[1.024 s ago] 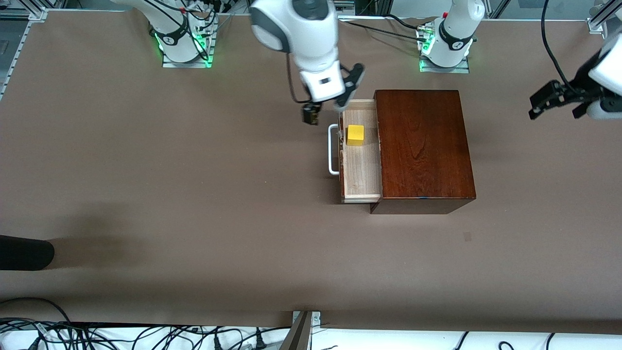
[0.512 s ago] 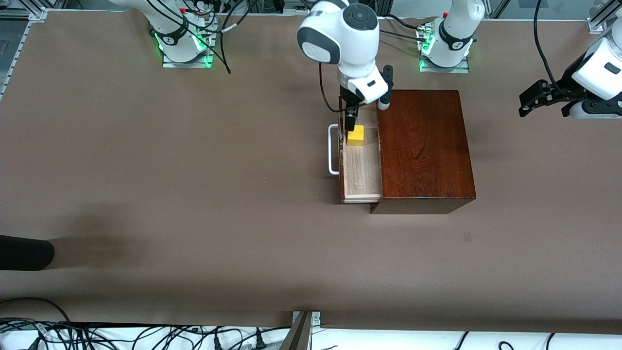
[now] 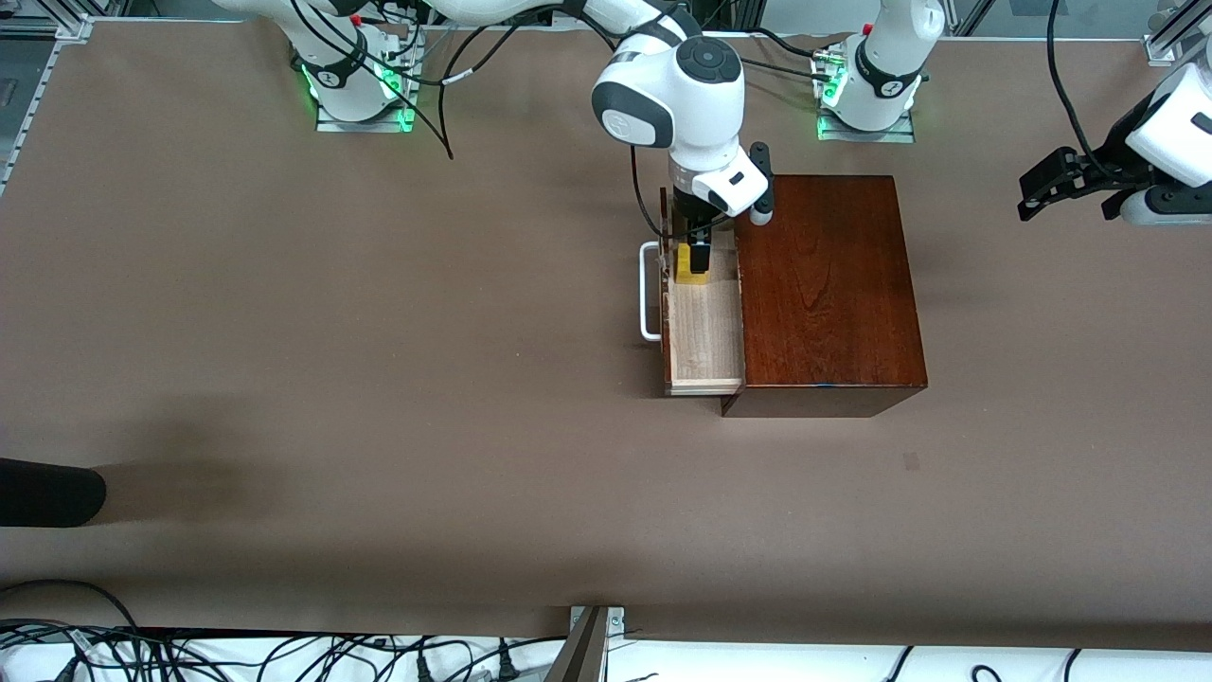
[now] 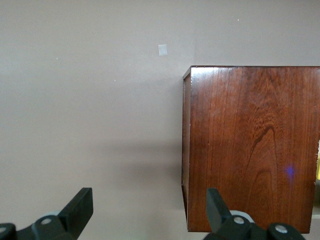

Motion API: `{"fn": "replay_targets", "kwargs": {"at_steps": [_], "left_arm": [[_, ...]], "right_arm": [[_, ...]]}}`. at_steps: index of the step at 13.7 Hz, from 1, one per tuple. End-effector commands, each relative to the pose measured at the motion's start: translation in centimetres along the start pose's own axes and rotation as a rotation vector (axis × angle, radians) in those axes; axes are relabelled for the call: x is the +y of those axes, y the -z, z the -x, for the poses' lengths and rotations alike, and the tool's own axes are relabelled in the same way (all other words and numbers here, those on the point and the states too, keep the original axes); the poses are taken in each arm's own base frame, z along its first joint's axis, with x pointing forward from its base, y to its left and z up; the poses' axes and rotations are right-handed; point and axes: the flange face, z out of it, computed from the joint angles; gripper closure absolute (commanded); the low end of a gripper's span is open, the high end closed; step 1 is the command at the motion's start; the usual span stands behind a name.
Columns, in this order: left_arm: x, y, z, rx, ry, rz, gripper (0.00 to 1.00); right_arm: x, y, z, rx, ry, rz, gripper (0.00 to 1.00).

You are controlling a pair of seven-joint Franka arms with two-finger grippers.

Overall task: Open drawer, take yellow block, close drawer
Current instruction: 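Lower the right gripper onto the yellow block in the drawer, then grasp the yellow block with the right gripper and lift it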

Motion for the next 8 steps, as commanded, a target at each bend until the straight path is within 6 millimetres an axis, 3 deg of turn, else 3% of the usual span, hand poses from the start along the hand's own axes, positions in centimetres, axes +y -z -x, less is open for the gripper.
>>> {"fn": "replay_targets", "kwargs": {"at_steps": [1,3,5,8], "left_arm": [[0.0,1.0,0.2,-0.009,-0.023,0.003,0.0],[0.0,1.5,0.3,-0.002,-0.022,0.005,0.0],[0.1,1.5,0.3,-0.006,-0.023,0.003,0.0],[0.1,1.5,0.3,-0.006,-0.023,0.003,0.0]], "right_arm": [[0.2,-0.8,-0.5,0.004,0.024,0.019,0.0],[0.4,-1.8,-0.3,-0.005,0.021,0.017,0.02],[0.7,-2.5,-0.1,-0.003,0.019,0.02,0.16],[0.7,-2.4,-0.2,0.001,0.006,0.021,0.75]]}}
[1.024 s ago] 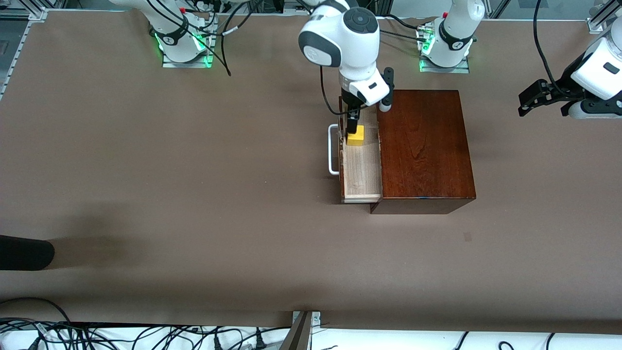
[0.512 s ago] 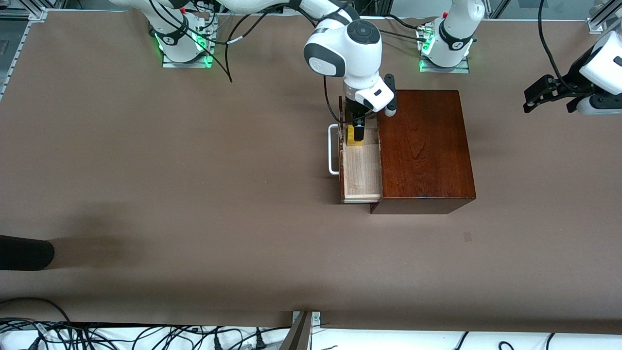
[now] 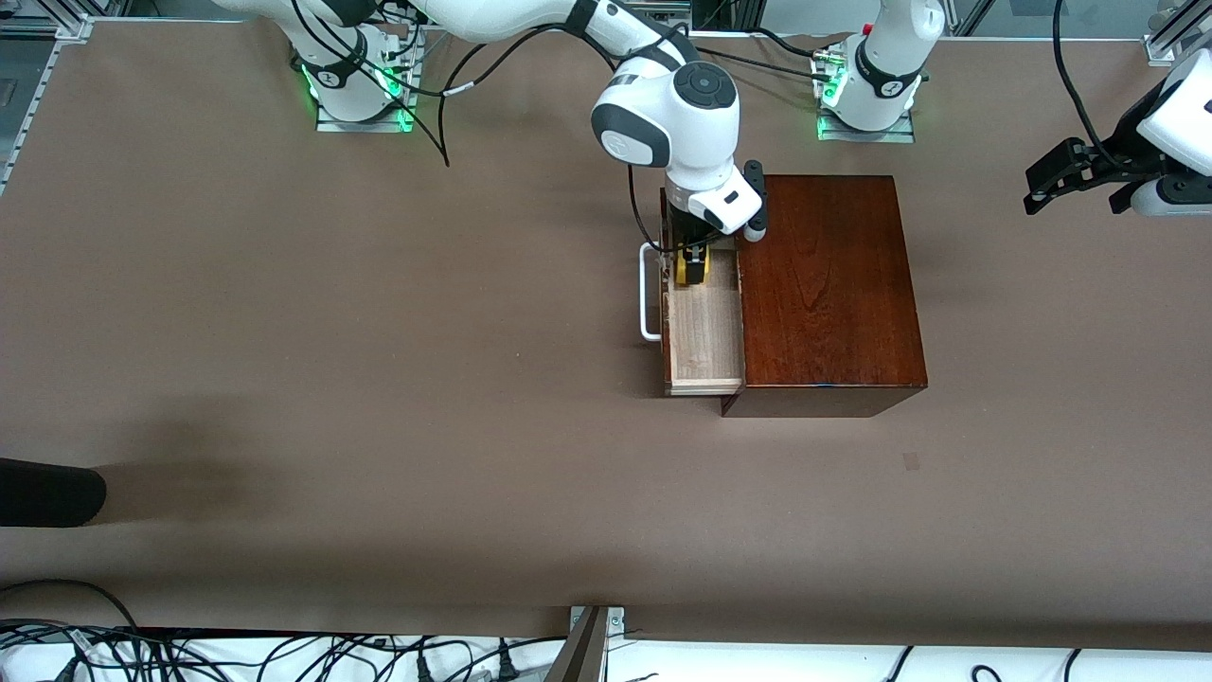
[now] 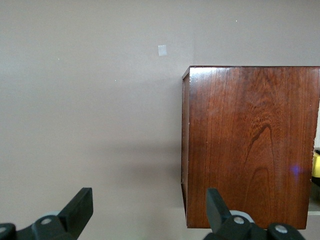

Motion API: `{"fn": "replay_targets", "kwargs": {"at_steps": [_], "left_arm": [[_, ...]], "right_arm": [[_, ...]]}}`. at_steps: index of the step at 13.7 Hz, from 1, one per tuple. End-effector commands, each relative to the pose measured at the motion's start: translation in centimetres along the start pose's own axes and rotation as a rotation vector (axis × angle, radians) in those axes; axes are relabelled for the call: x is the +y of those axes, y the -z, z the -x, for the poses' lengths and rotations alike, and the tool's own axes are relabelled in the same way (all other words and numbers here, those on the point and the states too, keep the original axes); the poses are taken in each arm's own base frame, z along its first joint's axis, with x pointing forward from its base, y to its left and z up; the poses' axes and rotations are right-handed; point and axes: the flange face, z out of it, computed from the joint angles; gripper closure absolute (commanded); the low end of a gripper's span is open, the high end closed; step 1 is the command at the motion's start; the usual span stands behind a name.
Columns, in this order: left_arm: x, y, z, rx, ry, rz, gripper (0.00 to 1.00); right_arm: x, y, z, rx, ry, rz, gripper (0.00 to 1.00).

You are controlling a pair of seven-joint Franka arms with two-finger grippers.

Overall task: Open drawer, take yellow block, close drawer
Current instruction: 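Grasp the yellow block with the right gripper and lift it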

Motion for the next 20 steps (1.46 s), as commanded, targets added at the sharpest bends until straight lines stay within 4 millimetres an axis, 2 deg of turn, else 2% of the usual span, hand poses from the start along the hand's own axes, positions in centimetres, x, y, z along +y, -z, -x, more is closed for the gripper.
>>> {"fn": "replay_targets", "kwargs": {"at_steps": [1,2,5,6,8,10,13,15,16,17,18,20], "left_arm": [[0.0,0.7,0.1,-0.002,-0.021,0.004,0.0],[0.0,0.6,0.1,-0.005,-0.021,0.003,0.0],[0.0,0.6,0.0,-0.005,-0.021,0.002,0.0],[0.1,0.6,0.0,-0.005,-0.023,0.002,0.0],[0.1,0.6,0.0,-0.005,-0.023,0.002,0.0],[0.0,0.6,0.0,-0.006,-0.021,0.003,0.0],[0.0,0.6,0.0,-0.006,-0.021,0.002,0.0],[0.1,0.6,0.0,-0.006,-0.023,0.003,0.0],[0.2,0.6,0.0,-0.006,-0.023,0.003,0.0],[0.2,0.6,0.0,-0.005,-0.023,0.003,0.0],[0.4,0.8,0.0,-0.002,-0.026,0.003,0.0],[0.6,0.8,0.0,-0.002,-0.029,0.003,0.0]], "right_arm": [[0.4,0.6,-0.6,0.014,0.004,0.023,0.91],[0.6,0.7,-0.4,0.013,0.001,0.023,1.0],[0.6,1.3,-0.4,0.004,0.006,0.019,1.0],[0.9,2.2,-0.3,-0.005,0.001,0.019,1.0],[2.4,5.7,-0.2,-0.026,-0.026,0.028,1.0],[3.9,10.1,0.3,-0.012,-0.055,0.062,1.0],[9.4,14.9,4.2,0.019,-0.143,0.112,1.0],[12.7,16.7,7.0,0.029,-0.202,0.131,1.0],[15.3,18.0,9.6,0.042,-0.259,0.131,1.0],[17.7,18.2,12.1,0.053,-0.318,0.101,1.0],[19.5,18.1,14.4,0.058,-0.371,0.069,1.0],[23.1,20.3,19.3,0.086,-0.474,0.064,1.0]]}}
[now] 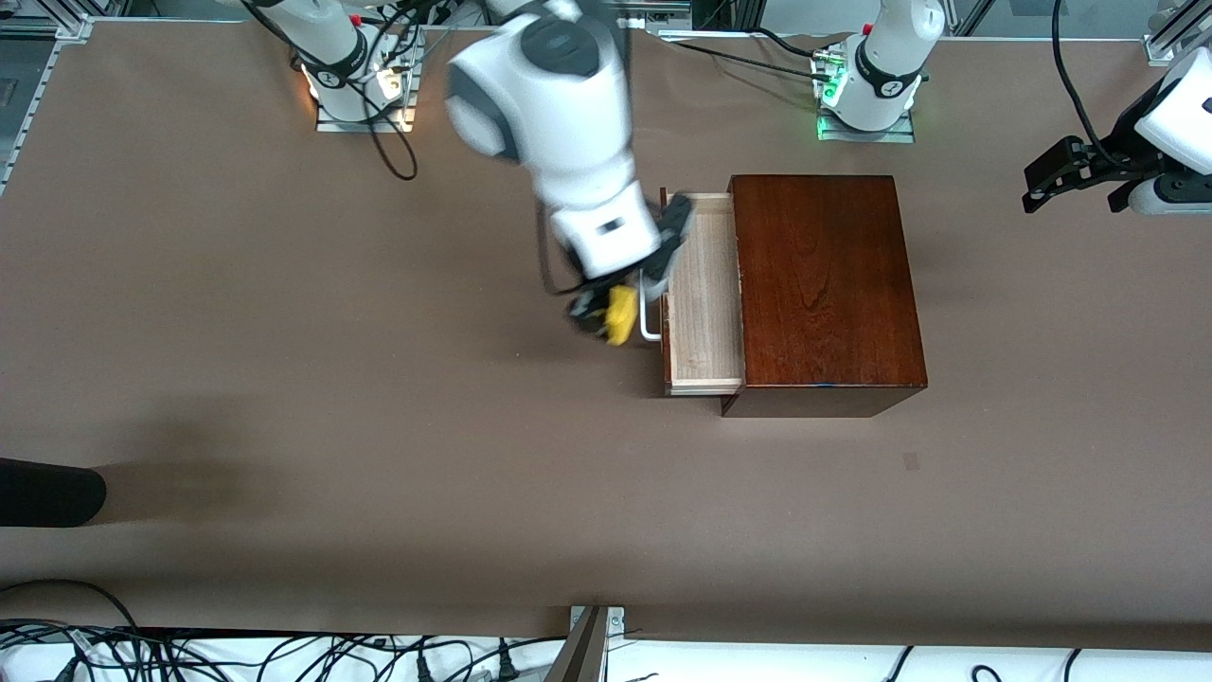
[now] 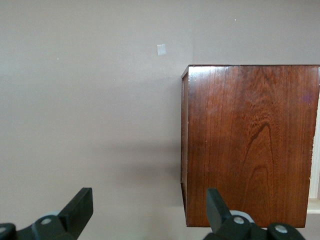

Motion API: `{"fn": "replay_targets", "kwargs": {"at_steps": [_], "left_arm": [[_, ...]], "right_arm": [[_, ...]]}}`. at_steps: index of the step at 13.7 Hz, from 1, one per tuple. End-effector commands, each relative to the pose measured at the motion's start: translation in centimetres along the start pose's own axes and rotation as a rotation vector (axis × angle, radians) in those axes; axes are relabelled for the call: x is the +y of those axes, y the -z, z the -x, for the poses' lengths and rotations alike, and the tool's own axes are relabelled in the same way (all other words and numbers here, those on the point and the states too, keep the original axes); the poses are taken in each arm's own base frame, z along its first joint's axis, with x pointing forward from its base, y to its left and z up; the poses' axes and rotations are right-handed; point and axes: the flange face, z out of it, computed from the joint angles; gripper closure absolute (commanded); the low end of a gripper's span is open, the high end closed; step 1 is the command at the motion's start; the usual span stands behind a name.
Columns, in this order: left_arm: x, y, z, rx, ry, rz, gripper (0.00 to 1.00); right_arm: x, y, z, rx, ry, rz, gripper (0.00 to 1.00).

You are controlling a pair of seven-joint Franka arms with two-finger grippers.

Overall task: Open drawer, take yellow block, close drawer
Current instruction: 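Carry the block away with the right gripper while the left gripper reaches the drawer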

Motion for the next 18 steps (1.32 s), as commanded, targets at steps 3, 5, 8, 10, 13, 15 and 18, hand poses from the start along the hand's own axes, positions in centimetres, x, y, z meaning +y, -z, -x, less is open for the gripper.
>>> {"fn": "replay_targets", "kwargs": {"at_steps": [3,5,8,10,13,15,18], "left_arm": [[0.5,0.8,-0.1,-0.001,-0.027,0.004,0.0],[1.5,0.7,0.0,-0.004,-0.047,0.003,0.0],[8.3,-2.6,0.6,-0.159,-0.234,0.002,0.0],[14.5,-4.4,0.2,-0.192,-0.525,0.013,0.0],[24.4,-8.6,0.9,-0.252,-0.766,0.042,0.0],[31.9,-10.9,1.0,-0.253,-0.887,0.086,0.0],[41.3,-15.1,0.7,-0.169,-1.132,0.156,0.0]], "right_arm": [[11.2,2.9,10.8,-0.013,-0.265,-0.082,1.0],[14.9,1.1,18.1,-0.08,-0.415,-0.129,1.0],[16.2,-1.4,25.8,-0.182,-0.548,-0.157,1.0],[16.5,-3.7,30.6,-0.227,-0.694,-0.136,1.0],[13.9,-7.8,35.5,-0.232,-0.855,-0.096,1.0],[12.5,-10.6,37.5,-0.267,-0.955,-0.094,1.0],[9.3,-15.7,40.5,-0.269,-1.038,-0.067,1.0]]}}
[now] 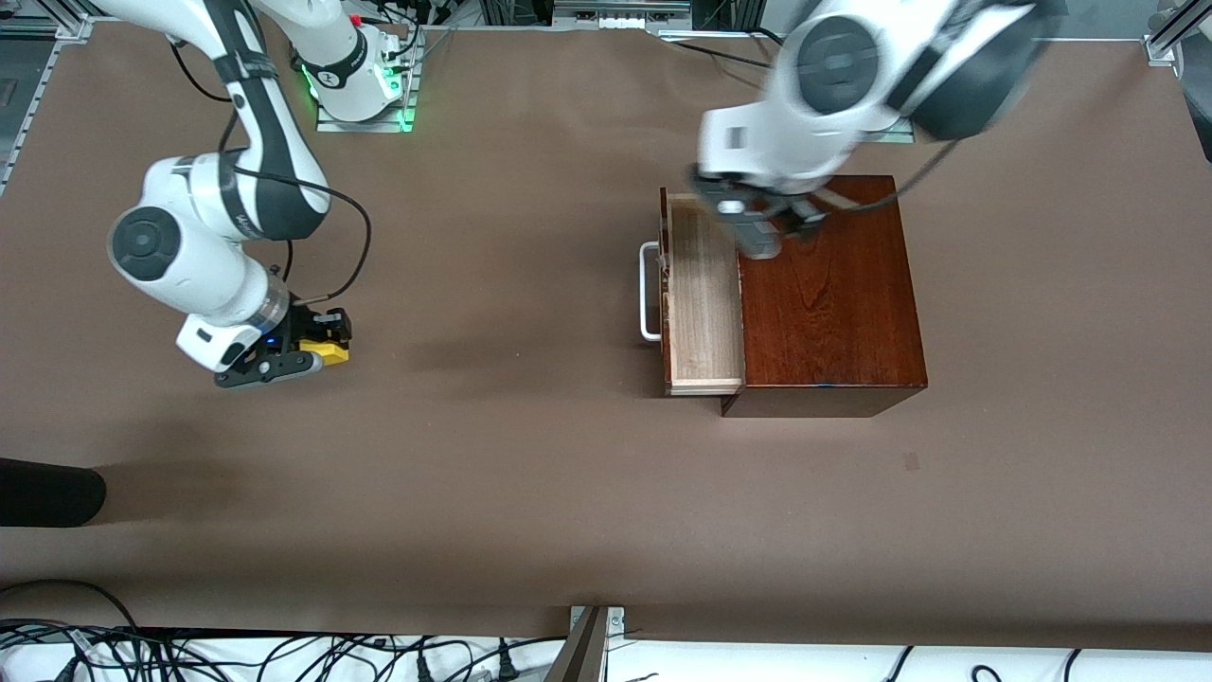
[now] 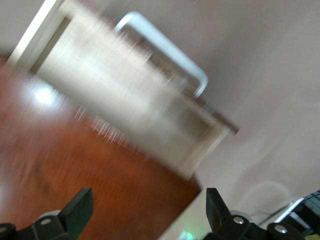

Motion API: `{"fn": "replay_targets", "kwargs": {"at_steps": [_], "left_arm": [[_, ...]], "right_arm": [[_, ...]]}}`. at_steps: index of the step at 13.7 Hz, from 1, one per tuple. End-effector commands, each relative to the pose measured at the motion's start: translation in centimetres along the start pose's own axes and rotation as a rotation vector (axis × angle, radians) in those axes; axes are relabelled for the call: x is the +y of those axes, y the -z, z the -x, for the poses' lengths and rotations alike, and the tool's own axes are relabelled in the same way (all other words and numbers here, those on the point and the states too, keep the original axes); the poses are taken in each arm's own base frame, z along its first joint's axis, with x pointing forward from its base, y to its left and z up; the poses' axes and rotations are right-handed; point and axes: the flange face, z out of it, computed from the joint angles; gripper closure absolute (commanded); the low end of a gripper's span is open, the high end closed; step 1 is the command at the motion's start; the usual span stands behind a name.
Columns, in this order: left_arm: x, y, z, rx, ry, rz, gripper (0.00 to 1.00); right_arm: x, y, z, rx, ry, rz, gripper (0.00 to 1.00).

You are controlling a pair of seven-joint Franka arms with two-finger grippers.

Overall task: Open drawer, take yellow block, close drawer
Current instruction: 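Carry the block away with the right gripper while the left gripper reaches the drawer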

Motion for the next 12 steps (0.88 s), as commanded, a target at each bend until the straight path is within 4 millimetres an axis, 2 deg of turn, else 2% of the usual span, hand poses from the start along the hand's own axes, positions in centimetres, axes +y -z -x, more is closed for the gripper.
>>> {"fn": "replay_targets", "kwargs": {"at_steps": [1,2,4,5,6,7,9,10,11,12], "left_arm": [[2.7,-3.1,-6.7,0.081,-0.247,0.022,0.0],[3.6,-4.9,-8.3,0.101,-0.312,0.001,0.0],[2.4,-8.8,-11.3,0.175,-0.509,-0.023,0.0],[2.1,-10.8,-12.5,0.196,-0.544,-0.04,0.0],[3.7,-12.4,-13.8,0.18,-0.608,-0.114,0.0],[4.1,-14.1,-14.4,0.144,-0.629,-0.166,0.0],[4.6,-16.0,-14.5,0.1,-0.643,-0.171,0.0],[3.6,-16.7,-13.9,0.061,-0.64,-0.157,0.0],[2.4,-17.3,-12.9,-0.017,-0.623,-0.14,0.0],[0.6,-17.4,-11.9,-0.1,-0.612,-0.175,0.0]], "right_arm": [[0.3,-4.0,3.6,0.033,-0.072,0.003,1.0],[0.4,-5.4,4.7,0.031,-0.084,0.005,1.0],[1.2,-7.5,6.6,-0.008,-0.103,0.008,1.0],[1.4,-8.4,7.6,-0.032,-0.11,0.009,1.0],[1.6,-9.1,8.3,-0.042,-0.114,0.01,1.0],[1.7,-9.7,8.8,-0.04,-0.115,0.012,1.0],[2.1,-10.8,9.2,-0.05,-0.121,0.016,1.0],[2.1,-11.1,9.3,-0.055,-0.121,0.017,0.98],[2.2,-11.4,9.4,-0.062,-0.123,0.018,0.78],[2.3,-11.7,9.5,-0.067,-0.12,0.018,0.4]]}}
